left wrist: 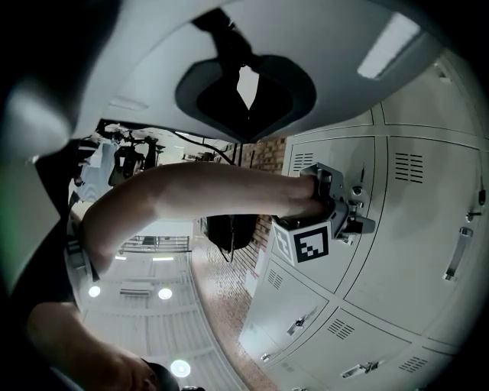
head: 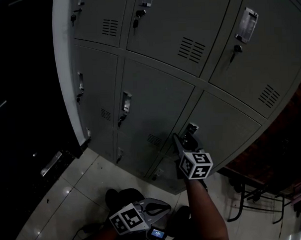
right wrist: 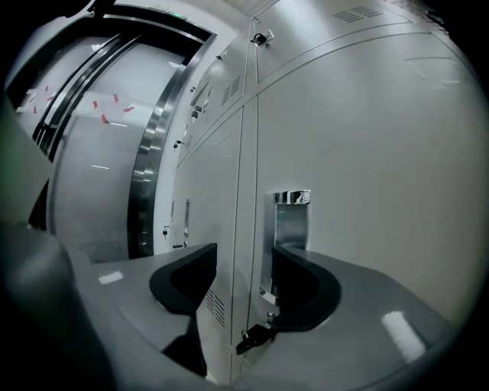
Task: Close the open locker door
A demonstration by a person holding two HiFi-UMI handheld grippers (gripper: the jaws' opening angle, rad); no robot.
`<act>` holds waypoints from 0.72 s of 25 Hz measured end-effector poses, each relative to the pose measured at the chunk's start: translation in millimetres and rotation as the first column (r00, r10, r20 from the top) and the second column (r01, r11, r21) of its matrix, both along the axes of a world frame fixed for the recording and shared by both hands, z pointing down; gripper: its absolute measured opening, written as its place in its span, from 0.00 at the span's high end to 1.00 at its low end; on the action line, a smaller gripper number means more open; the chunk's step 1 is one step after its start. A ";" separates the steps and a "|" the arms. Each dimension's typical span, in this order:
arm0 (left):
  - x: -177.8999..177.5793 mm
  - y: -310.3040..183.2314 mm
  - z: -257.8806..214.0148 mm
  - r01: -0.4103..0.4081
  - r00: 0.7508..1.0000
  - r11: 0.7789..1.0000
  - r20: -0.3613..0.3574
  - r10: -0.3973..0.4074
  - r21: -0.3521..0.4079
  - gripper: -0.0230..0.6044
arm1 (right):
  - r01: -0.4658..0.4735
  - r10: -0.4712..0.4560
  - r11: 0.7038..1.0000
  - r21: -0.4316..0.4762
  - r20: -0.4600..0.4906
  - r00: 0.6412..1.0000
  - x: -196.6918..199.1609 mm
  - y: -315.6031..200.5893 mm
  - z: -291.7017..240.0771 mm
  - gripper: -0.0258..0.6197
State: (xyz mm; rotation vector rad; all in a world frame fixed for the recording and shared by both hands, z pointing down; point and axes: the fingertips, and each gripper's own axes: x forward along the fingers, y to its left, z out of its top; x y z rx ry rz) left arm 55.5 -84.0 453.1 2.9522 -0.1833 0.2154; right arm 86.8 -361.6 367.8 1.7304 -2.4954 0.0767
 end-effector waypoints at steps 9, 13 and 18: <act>-1.6 0.1 4.2 0.010 1.000 1.000 0.016 -0.010 -0.006 0.94 | -0.029 0.031 0.999 0.039 -0.038 0.999 2.5 17.9 -1.1 0.60; -0.1 1.8 6.3 0.009 0.999 1.000 0.033 -0.009 0.004 0.94 | -0.075 0.074 0.996 0.044 0.039 0.997 21.9 31.3 -4.4 0.60; -4.3 -0.3 4.5 0.012 0.999 1.000 0.038 -0.012 0.008 0.94 | -0.078 0.075 0.996 0.041 0.074 0.994 42.7 72.6 -0.3 0.66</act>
